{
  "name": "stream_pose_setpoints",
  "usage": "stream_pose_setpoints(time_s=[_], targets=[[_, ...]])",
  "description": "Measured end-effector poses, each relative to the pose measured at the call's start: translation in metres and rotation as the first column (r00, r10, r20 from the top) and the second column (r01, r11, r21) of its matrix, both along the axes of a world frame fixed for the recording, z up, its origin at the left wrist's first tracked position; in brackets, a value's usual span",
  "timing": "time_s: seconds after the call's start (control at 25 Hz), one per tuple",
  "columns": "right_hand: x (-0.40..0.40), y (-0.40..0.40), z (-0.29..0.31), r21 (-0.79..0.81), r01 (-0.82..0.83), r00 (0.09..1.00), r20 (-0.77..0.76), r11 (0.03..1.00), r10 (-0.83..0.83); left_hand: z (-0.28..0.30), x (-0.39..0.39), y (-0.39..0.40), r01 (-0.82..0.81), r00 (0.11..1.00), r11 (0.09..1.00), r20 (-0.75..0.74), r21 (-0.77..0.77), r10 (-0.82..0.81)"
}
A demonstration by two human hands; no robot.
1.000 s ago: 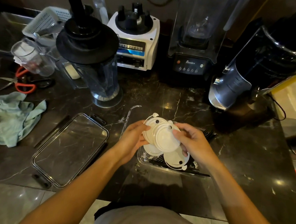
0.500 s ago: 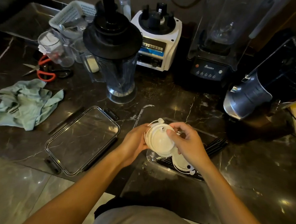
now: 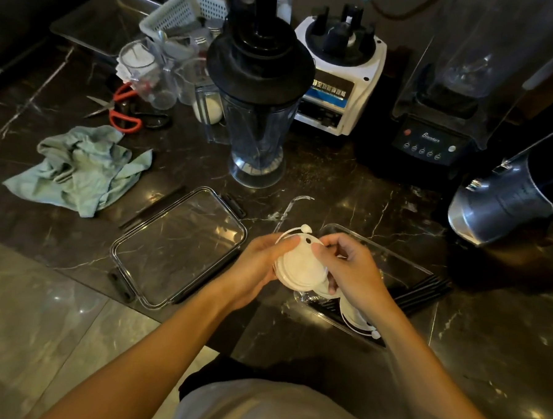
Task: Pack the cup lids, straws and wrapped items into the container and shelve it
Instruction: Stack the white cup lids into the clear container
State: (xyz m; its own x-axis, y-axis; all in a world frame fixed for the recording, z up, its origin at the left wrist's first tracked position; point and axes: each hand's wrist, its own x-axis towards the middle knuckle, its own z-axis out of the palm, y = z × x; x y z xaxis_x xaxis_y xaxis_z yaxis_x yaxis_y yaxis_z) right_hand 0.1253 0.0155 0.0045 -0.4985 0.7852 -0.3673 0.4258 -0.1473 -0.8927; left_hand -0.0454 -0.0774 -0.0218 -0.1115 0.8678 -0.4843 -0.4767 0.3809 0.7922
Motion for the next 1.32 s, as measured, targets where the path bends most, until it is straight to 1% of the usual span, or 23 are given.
stream_pose_setpoints(time_s=[0.16,0.36,0.44,0.52,0.6,0.68,0.8,0.88,0.96,1.0,1.2,1.32], targets=[[-0.006,0.002,-0.001,-0.024,-0.031,1.000,0.003,0.999,0.031,-0.002,-0.006,-0.005,-0.035,0.999,0.999,0.031,0.011,0.035],[-0.017,0.000,-0.004,-0.072,-0.036,0.999,-0.005,0.997,0.035,-0.006,-0.015,-0.010,-0.065,0.998,0.998,0.024,0.009,0.065],[-0.028,0.001,-0.008,-0.075,-0.054,0.999,0.001,0.996,0.054,-0.010,-0.020,-0.012,-0.119,0.993,0.993,-0.030,-0.012,0.118],[-0.046,0.002,-0.013,-0.093,-0.103,0.994,0.011,0.990,0.105,-0.014,-0.028,-0.016,-0.223,0.971,0.974,-0.094,-0.035,0.219],[-0.069,0.004,-0.020,-0.105,-0.161,0.986,0.034,0.981,0.165,-0.019,-0.041,-0.022,-0.324,0.942,0.942,-0.118,-0.087,0.313],[-0.092,0.006,-0.025,-0.110,-0.201,0.976,0.068,0.973,0.209,-0.023,-0.057,-0.029,-0.375,0.920,0.917,-0.178,-0.132,0.350],[-0.127,0.009,-0.037,-0.089,-0.261,0.955,0.122,0.961,0.270,-0.031,-0.079,-0.038,-0.424,0.879,0.888,-0.318,-0.178,0.356],[-0.147,0.011,-0.049,-0.032,-0.317,0.931,0.181,0.948,0.318,-0.040,-0.093,-0.041,-0.467,0.834,0.867,-0.413,-0.176,0.365],[-0.168,0.010,-0.060,0.006,-0.373,0.902,0.235,0.928,0.361,-0.048,-0.106,-0.045,-0.476,0.787,0.863,-0.518,-0.167,0.334],[-0.176,0.010,-0.066,0.007,-0.392,0.892,0.249,0.920,0.378,-0.053,-0.112,-0.047,-0.472,0.779,0.865,-0.542,-0.172,0.317],[-0.190,0.008,-0.085,-0.048,-0.467,0.840,0.288,0.883,0.460,-0.070,-0.123,-0.054,-0.442,0.794,0.860,-0.558,-0.255,0.242],[-0.182,0.013,-0.088,-0.015,-0.491,0.822,0.324,0.871,0.469,-0.074,-0.117,-0.053,-0.402,0.803,0.884,-0.556,-0.238,0.215]])
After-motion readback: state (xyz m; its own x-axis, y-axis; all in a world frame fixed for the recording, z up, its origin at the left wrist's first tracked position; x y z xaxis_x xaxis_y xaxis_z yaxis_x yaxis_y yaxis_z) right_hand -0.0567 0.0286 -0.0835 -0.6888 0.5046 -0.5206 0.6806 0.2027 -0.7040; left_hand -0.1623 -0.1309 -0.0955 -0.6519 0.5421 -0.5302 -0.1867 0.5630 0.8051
